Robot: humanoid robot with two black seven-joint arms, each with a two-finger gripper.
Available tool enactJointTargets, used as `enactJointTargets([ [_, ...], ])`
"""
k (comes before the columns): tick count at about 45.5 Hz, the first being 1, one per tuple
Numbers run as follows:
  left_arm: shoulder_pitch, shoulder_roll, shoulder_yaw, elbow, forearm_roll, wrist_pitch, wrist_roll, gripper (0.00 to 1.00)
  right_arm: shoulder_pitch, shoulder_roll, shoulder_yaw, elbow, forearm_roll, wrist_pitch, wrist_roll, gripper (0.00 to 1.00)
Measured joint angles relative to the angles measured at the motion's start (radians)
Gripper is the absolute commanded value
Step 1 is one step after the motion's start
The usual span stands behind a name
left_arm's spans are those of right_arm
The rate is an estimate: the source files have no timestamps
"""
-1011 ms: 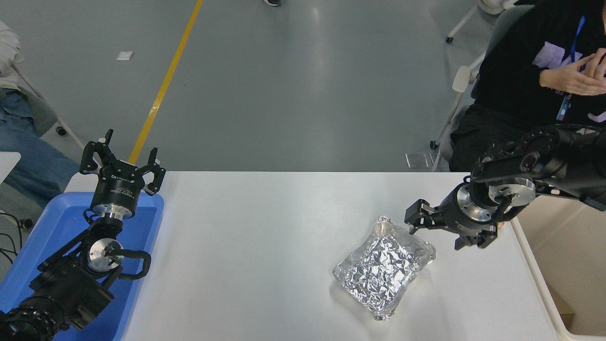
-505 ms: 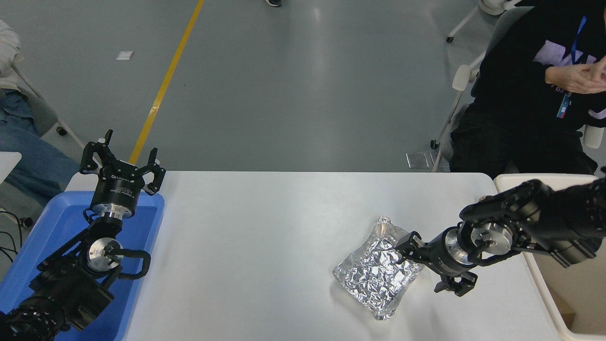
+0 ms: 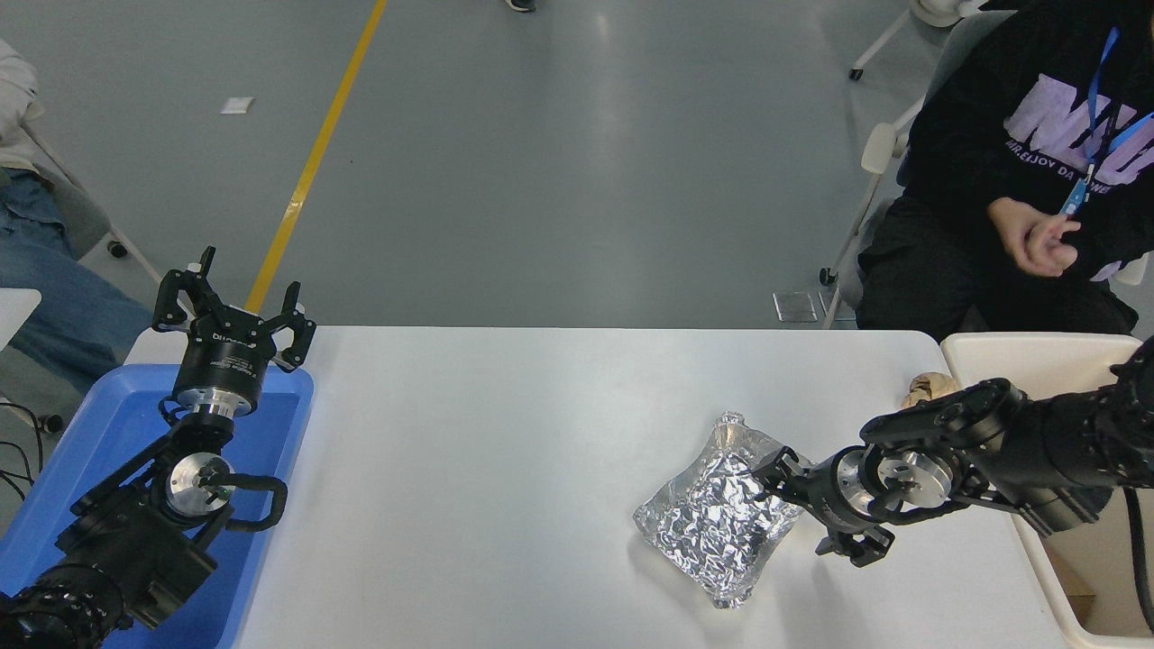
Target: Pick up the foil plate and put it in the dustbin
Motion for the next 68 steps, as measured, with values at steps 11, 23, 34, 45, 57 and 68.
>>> enactJointTargets([
  [11,0.000,0.000,0.000,0.000,0.000,0.000,0.000,0.99,-0.012,0.007,0.007,-0.006,0.005,-0.003,0.000,0.54],
  [23,0.000,0.000,0.000,0.000,0.000,0.000,0.000,0.99,-0.013,0.008,0.010,-0.002,0.014,0.002,0.000,0.34],
  [34,0.000,0.000,0.000,0.000,0.000,0.000,0.000,0.99,-0.009,0.007,0.010,0.001,0.018,0.006,-0.001,0.31],
  [45,0.000,0.000,0.000,0.000,0.000,0.000,0.000,0.99,-0.006,0.006,0.010,0.004,0.019,0.007,-0.001,0.25],
  [57,0.000,0.000,0.000,0.000,0.000,0.000,0.000,0.99,-0.005,0.005,0.011,0.005,0.021,0.008,-0.001,0.13],
  [68,0.000,0.000,0.000,0.000,0.000,0.000,0.000,0.99,-0.007,0.005,0.022,0.014,0.022,0.010,-0.001,0.00],
])
